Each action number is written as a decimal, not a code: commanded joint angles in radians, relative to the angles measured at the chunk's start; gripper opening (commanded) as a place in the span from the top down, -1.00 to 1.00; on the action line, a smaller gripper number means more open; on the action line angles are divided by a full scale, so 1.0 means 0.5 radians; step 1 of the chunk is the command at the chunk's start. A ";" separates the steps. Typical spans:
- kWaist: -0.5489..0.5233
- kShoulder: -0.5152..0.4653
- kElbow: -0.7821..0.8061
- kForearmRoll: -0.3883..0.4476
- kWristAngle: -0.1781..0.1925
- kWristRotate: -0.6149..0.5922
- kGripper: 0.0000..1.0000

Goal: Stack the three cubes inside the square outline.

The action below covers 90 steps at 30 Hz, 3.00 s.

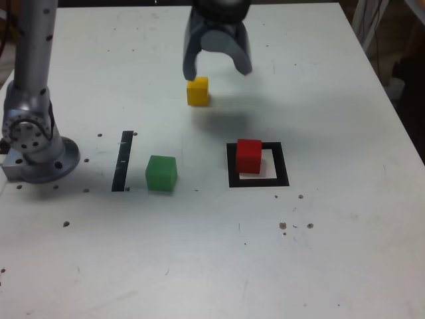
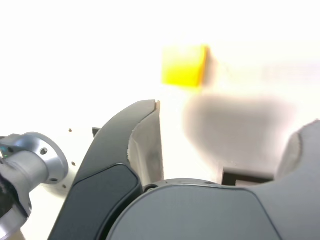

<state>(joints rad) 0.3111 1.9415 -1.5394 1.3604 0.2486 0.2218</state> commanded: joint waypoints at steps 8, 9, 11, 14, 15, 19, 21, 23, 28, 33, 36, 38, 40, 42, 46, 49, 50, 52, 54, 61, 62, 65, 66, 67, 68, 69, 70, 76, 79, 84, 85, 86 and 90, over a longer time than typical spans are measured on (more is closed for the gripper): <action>0.254 0.023 0.256 -0.160 -0.021 0.202 -0.98; 0.287 0.041 0.296 -0.195 -0.054 0.231 -0.98; 0.324 0.056 0.347 -0.259 -0.104 0.277 -0.98; 0.337 0.058 0.389 -0.350 -0.137 0.338 -0.96; 0.334 0.058 0.396 -0.377 -0.136 0.351 -0.94; 0.326 0.081 0.449 -0.488 -0.116 0.370 -0.78; 0.326 0.101 0.473 -0.534 -0.107 0.370 -0.67; 0.327 0.118 0.481 -0.567 -0.091 0.369 -0.52; 0.332 0.131 0.472 -0.622 -0.039 0.366 -0.04; 0.332 0.139 0.462 -0.638 -0.059 0.371 0.36; 0.332 0.140 0.457 -0.628 -0.099 0.393 0.49; 0.332 0.141 0.454 -0.617 -0.127 0.412 0.51; 0.332 0.143 0.452 -0.610 -0.149 0.428 0.54; 0.332 0.145 0.446 -0.607 -0.166 0.439 0.58; 0.332 0.152 0.433 -0.611 -0.187 0.452 0.65; 0.332 0.157 0.425 -0.608 -0.193 0.455 0.66; 0.332 0.157 0.422 -0.605 -0.193 0.455 0.66; 0.330 0.151 0.413 -0.590 -0.193 0.455 0.66; 0.319 0.134 0.395 -0.560 -0.192 0.449 0.66; 0.057 -0.036 0.171 -0.254 -0.161 0.288 0.66; -0.012 -0.060 0.118 -0.192 -0.157 0.246 0.66; -0.253 -0.096 -0.068 -0.002 -0.170 0.095 0.66; -0.319 -0.095 -0.119 0.046 -0.184 0.046 0.66; -0.379 -0.090 -0.162 0.087 -0.202 -0.003 0.66; -0.432 -0.082 -0.197 0.119 -0.225 -0.050 0.66; -0.479 -0.071 -0.223 0.142 -0.250 -0.097 0.66; -0.520 -0.058 -0.241 0.159 -0.276 -0.142 0.66; -0.685 0.082 -0.248 0.153 -0.394 -0.309 0.66; -0.743 0.136 -0.225 0.106 -0.418 -0.356 0.66; -0.808 0.154 -0.217 0.056 -0.420 -0.403 0.66; -0.812 0.155 -0.219 0.055 -0.418 -0.406 0.66; -0.814 0.158 -0.220 0.053 -0.416 -0.407 0.66; -0.818 0.175 -0.222 0.046 -0.418 -0.409 0.66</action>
<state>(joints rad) -0.0962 2.0204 -1.6452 1.3856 0.0402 0.0191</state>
